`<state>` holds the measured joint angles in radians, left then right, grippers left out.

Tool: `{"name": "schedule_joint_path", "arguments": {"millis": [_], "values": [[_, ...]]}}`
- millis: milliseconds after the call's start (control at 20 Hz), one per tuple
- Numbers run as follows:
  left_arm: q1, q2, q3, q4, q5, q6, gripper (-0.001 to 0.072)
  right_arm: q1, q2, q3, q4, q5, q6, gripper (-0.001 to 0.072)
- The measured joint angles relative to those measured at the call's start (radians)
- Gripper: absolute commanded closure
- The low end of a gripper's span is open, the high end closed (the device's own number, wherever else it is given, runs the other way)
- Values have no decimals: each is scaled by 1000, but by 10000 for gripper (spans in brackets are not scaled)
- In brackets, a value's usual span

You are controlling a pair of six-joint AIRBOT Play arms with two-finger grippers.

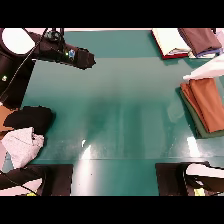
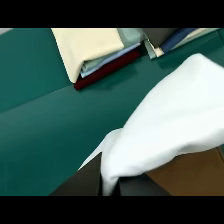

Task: Fold the shirts.

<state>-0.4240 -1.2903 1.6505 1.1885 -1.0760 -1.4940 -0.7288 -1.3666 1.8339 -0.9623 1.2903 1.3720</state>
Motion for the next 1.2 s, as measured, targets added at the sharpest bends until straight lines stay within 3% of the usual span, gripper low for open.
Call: {"name": "schedule_joint_path", "arguments": {"millis": [350, 400, 450, 550, 600, 850, 1150, 1200], "values": [[0, 0, 0, 0, -3, 6, 684, -108, 224, -397, -127, 38, 6, 682], [0, 0, 0, 0, -3, 7, 684, -121, 257, -462, -156, 39, 5, 652], [0, 0, 0, 0, -3, 7, 684, -132, 289, -533, -192, 42, 3, 528], [0, 0, 0, 0, -3, 10, 684, -148, 345, -653, -270, 45, -3, 180], [0, 0, 0, 0, -3, 10, 684, -155, 366, -702, -304, 45, -5, 103], [0, 0, 0, 1, -6, 10, 684, -175, 428, -761, -368, 45, -7, 101], [0, 0, 0, 1, 11, 10, 684, 27, 442, -611, -153, 28, -8, 103], [0, 0, 0, 1, 14, 10, 684, 88, 442, -594, -129, 17, -8, 145]]}}
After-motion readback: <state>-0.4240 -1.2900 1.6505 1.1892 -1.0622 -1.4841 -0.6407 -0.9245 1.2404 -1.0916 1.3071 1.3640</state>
